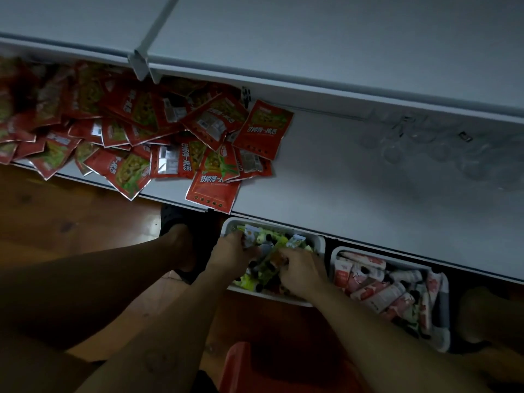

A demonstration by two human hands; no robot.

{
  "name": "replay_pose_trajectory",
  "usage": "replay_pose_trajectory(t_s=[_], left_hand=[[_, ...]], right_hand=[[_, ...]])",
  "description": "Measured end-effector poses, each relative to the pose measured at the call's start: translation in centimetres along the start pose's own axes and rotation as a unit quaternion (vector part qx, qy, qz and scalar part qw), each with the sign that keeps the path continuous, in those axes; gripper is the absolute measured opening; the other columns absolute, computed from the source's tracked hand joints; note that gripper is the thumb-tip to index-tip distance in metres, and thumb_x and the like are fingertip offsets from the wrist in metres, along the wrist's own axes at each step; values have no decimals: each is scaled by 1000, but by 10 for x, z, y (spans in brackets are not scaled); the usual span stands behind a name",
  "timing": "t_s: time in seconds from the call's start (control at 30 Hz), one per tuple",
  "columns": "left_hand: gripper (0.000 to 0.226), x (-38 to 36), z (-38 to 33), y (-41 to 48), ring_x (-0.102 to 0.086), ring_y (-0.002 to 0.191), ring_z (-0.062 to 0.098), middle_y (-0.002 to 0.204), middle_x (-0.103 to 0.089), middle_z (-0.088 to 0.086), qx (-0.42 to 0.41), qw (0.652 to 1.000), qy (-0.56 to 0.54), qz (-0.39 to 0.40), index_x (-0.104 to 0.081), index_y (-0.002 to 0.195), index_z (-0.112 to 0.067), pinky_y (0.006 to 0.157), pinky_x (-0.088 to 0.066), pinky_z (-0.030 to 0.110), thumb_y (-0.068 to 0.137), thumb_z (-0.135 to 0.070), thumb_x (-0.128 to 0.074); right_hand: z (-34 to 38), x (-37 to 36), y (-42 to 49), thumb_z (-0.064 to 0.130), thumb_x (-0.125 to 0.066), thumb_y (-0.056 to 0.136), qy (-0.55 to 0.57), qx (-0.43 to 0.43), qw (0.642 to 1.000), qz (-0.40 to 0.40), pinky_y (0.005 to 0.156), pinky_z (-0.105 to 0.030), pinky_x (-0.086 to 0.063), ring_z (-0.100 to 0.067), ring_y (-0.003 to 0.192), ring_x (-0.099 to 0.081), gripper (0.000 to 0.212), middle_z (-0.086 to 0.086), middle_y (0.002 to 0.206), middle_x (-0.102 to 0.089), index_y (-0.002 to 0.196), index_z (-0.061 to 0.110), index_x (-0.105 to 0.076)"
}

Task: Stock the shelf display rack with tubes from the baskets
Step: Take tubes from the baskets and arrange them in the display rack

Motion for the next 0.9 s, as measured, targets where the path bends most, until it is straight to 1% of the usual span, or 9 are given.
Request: replay_pose_trajectory(t_s=[0.1,0.27,0.37,0.5,0.6,0.67,0.73,0.83,0.9], left_hand=[[30,4,-8,-1,-58,70,21,78,-57,3,2,1000,29,2,-54,94,-18,55,-41,26,88,-45,-63],[38,3,-22,-14,-62,94,30,100,-66,12,-32,999,21,1,-61,113,-11,65,-38,27,92,-42,-58],[38,2,-26,-17,-58,102,36,110,-63,18,-42,999,28,-7,-54,122,-7,68,-37,31,97,-36,-51],[33,-1,-22,-20,-54,112,39,122,-57,21,-28,998,48,29,-46,126,-3,82,-43,36,100,-23,-44],[29,6,-20,-23,-58,105,37,116,-62,19,-21,999,41,23,-52,120,-5,79,-46,34,94,-19,-50],[27,16,-22,-24,-61,100,32,109,-65,16,-23,999,29,3,-57,115,-9,77,-48,32,90,-19,-54],[25,26,-29,-25,-61,99,31,107,-64,15,-43,999,26,-12,-58,111,-7,78,-49,32,89,-19,-54],[23,42,-48,-32,-63,91,33,102,-65,16,-74,997,35,0,-55,109,-5,75,-52,38,90,-17,-53],[20,58,-62,-40,-63,88,32,97,-66,15,-97,994,45,-13,-54,103,-6,72,-52,39,88,-18,-55]], right_hand=[[-1,-1,-4,33,-55,88,76,-54,995,-30,49,-20,-35,-14,68,-58,21,1,87,-71,102,27,-70],[0,-2,-7,24,-54,91,99,-171,979,-55,63,-27,-47,-26,89,-64,18,-3,99,-69,99,24,-70],[3,-3,-4,24,-52,90,107,-218,968,-60,69,-33,-49,-31,91,-62,14,-9,103,-66,101,18,-58],[8,-5,2,38,-61,83,170,-195,966,0,72,-37,-48,-29,94,-59,39,-5,104,-61,114,17,-50],[7,-1,2,20,-60,83,207,-143,966,54,79,-40,-52,-26,89,-62,18,-5,96,-66,100,20,-64],[7,8,-1,29,-64,85,225,-123,964,64,78,-39,-54,-23,82,-65,15,-5,92,-69,96,19,-66],[11,20,-4,41,-65,86,243,-102,963,51,68,-36,-55,-22,71,-66,29,-6,81,-69,93,13,-67],[25,46,-13,42,-67,86,237,-73,969,-3,49,-21,-42,-9,49,-54,35,1,57,-56,67,14,-58],[38,68,-19,38,-67,87,224,-55,972,-45,47,-18,-38,-9,51,-54,33,0,59,-58,64,15,-57]])
Point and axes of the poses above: each hand's wrist, its own y-axis towards the middle knuckle, its own x-axis out of the back of the hand, z = x × y, the point moved 1 cm from there along y, towards the middle knuckle
